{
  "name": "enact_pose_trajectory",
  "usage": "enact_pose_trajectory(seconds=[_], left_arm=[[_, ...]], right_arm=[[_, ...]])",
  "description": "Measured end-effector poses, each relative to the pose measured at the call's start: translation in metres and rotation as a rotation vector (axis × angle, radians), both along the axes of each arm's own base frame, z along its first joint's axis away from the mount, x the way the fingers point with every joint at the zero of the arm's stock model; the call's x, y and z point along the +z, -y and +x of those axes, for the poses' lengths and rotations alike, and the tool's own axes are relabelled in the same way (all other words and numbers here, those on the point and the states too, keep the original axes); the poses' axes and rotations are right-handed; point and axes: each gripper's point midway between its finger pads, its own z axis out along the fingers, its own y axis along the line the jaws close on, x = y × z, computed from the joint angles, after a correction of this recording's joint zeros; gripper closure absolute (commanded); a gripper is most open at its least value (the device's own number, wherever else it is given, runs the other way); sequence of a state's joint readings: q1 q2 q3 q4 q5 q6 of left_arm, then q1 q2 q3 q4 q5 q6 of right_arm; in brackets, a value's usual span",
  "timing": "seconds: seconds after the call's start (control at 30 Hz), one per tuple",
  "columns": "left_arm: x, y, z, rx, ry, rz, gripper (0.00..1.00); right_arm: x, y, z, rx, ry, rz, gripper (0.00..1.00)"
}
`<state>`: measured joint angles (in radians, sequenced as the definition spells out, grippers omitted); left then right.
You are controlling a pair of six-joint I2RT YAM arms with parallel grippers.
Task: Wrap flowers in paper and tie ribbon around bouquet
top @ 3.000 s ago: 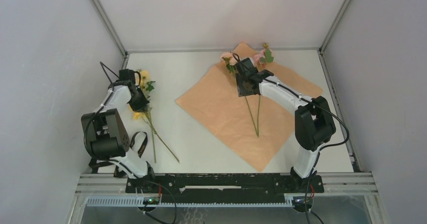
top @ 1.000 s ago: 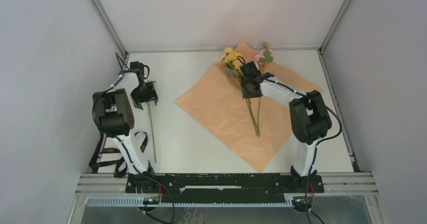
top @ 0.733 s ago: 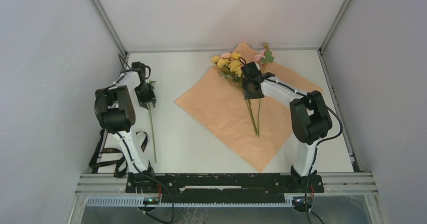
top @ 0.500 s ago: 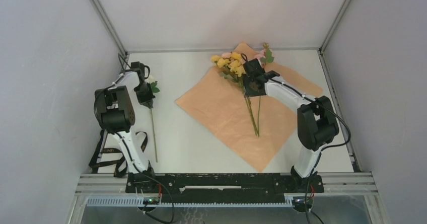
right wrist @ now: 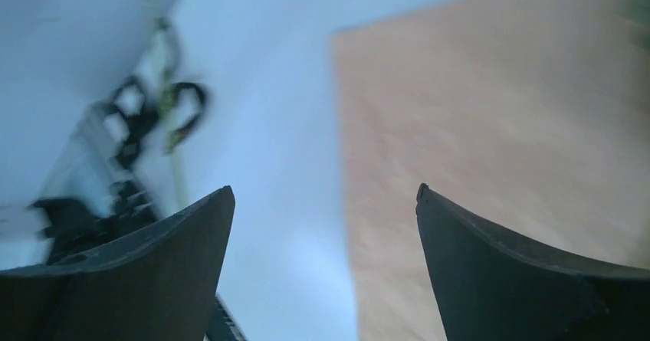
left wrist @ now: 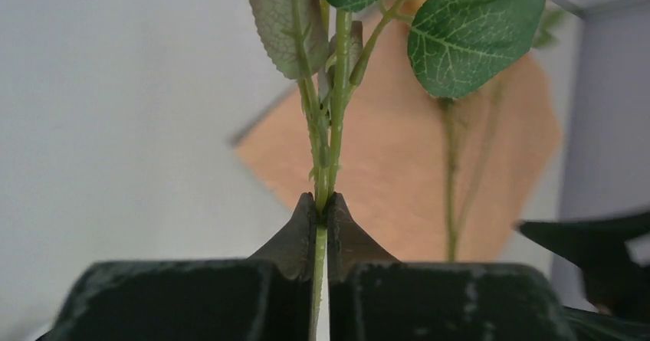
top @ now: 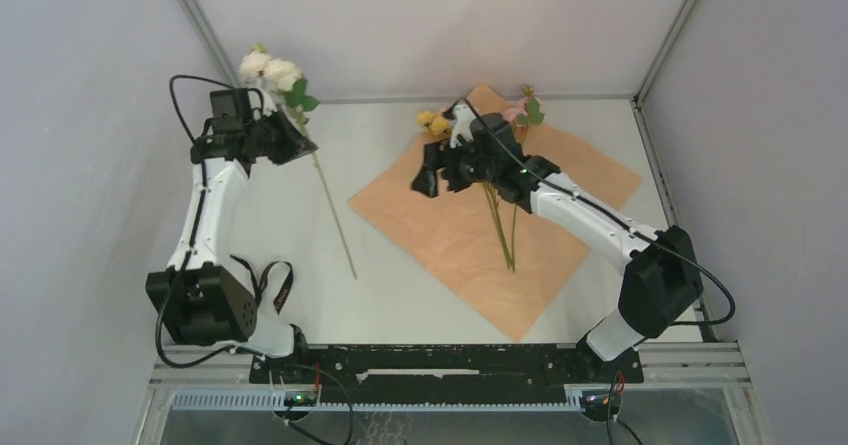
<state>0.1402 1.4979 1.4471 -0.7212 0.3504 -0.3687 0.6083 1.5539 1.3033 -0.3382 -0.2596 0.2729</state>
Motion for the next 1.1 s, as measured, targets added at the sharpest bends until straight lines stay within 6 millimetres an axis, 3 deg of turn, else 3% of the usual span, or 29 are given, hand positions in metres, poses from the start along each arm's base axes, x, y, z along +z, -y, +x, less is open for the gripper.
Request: enact_pose_trajectory(seconds=[0.1, 0.17, 0.27, 0.33, 0.37, 0.43, 0.47, 0.5, 0.6, 0.67, 0.77, 0.83, 0.87, 0.9, 0.97, 1.0, 1.1], left_arm=[[0.032, 0.069, -0.011, -0.163, 0.087, -0.121, 1.0], [0.034, 0.108, -0.02, -0.26, 0.08, -0.183, 1.0], [0.026, 0.157, -0.036, -0.378, 0.02, -0.26, 1.0], [0.021, 0.174, -0.043, -0.414, -0.005, -0.304, 1.0], [0.017, 0.181, -0.046, -0.425, -0.016, -0.331, 1.0], [0.011, 0.187, -0.05, -0.428, -0.04, -0.375, 1.0], [0.006, 0.188, -0.051, -0.423, -0.055, -0.393, 0.99], [0.002, 0.188, -0.051, -0.416, -0.06, -0.397, 0.91], [-0.001, 0.189, -0.047, -0.402, -0.048, -0.402, 0.43], [-0.008, 0.184, -0.044, -0.357, -0.058, -0.361, 0.28], [-0.034, 0.162, -0.033, -0.232, -0.102, -0.272, 0.11], [-0.06, 0.148, -0.03, -0.154, -0.151, -0.225, 0.02], [-0.076, 0.141, -0.031, -0.117, -0.191, -0.203, 0.01], [-0.099, 0.134, -0.034, -0.072, -0.251, -0.177, 0.0], [-0.125, 0.127, -0.039, -0.034, -0.319, -0.156, 0.0], [-0.143, 0.125, -0.044, -0.014, -0.372, -0.145, 0.0], [-0.171, 0.122, -0.052, 0.011, -0.451, -0.126, 0.0]], right_arm=[[0.025, -0.063, -0.025, 0.174, 0.025, 0.184, 0.01], [0.032, -0.093, -0.037, 0.251, 0.025, 0.269, 0.0], [0.024, -0.126, -0.047, 0.316, -0.022, 0.331, 0.06], [0.008, -0.136, -0.043, 0.308, -0.072, 0.343, 0.27], [-0.001, -0.136, -0.04, 0.294, -0.099, 0.342, 0.46], [-0.014, -0.134, -0.034, 0.265, -0.14, 0.335, 0.96], [-0.018, -0.132, -0.03, 0.249, -0.158, 0.334, 1.0], [-0.02, -0.13, -0.027, 0.232, -0.178, 0.335, 1.0], [-0.027, -0.12, -0.02, 0.181, -0.212, 0.318, 1.0], [-0.034, -0.109, -0.01, 0.128, -0.201, 0.274, 1.0], [-0.056, -0.072, 0.021, -0.017, -0.153, 0.145, 1.0], [-0.074, -0.036, 0.044, -0.129, -0.133, 0.04, 0.98], [-0.083, -0.017, 0.054, -0.184, -0.131, -0.012, 0.9], [-0.093, 0.008, 0.066, -0.247, -0.133, -0.078, 0.78], [-0.106, 0.04, 0.085, -0.322, -0.131, -0.171, 0.49], [-0.114, 0.059, 0.097, -0.357, -0.125, -0.239, 0.41], [-0.125, 0.091, 0.122, -0.422, -0.122, -0.37, 0.3]])
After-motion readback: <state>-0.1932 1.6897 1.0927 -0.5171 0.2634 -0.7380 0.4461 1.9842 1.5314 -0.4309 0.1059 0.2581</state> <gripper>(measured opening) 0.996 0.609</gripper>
